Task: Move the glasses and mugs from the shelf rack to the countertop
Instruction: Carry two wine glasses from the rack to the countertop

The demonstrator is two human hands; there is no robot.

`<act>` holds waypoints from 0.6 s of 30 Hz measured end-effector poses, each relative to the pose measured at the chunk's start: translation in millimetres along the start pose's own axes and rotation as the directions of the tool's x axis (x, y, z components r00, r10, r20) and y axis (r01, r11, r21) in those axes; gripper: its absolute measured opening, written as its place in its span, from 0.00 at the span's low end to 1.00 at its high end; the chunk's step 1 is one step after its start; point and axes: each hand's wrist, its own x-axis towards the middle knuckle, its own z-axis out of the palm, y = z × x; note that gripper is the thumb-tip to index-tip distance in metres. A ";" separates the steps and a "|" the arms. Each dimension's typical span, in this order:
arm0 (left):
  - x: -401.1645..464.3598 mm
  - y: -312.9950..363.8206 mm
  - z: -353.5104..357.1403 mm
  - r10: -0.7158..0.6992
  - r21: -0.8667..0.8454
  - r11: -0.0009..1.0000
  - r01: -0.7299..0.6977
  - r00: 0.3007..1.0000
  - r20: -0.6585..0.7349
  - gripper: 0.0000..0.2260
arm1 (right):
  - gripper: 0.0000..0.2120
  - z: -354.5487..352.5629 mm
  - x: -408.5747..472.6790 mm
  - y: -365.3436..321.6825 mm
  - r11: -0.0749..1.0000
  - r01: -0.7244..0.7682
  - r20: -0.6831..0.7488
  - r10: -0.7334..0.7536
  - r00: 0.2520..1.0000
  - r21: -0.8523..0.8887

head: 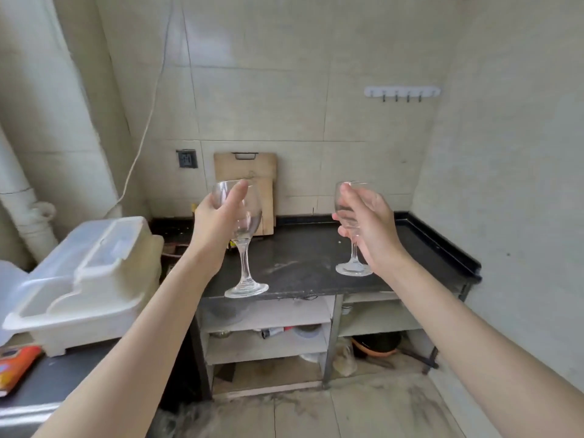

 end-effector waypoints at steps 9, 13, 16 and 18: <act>109.0 -90.4 97.8 -0.150 0.010 0.989 0.150 0.985 0.081 0.13 | 0.33 -63.5 124.9 62.6 0.996 -0.062 -0.122 0.054 0.991 -0.067; 167.1 -129.3 142.7 -0.175 0.005 0.985 0.175 0.981 0.082 0.20 | 0.29 -95.2 193.0 93.2 0.995 -0.083 -0.119 0.077 0.990 -0.052; 213.5 -153.8 177.8 -0.209 -0.026 0.977 0.211 0.976 0.054 0.31 | 0.21 -120.5 246.0 114.8 0.994 -0.108 -0.104 0.104 0.989 -0.035; 241.4 -173.4 200.5 -0.251 -0.050 0.966 0.253 0.967 0.047 0.31 | 0.18 -137.4 277.1 129.2 0.990 -0.140 -0.098 0.136 0.986 -0.033</act>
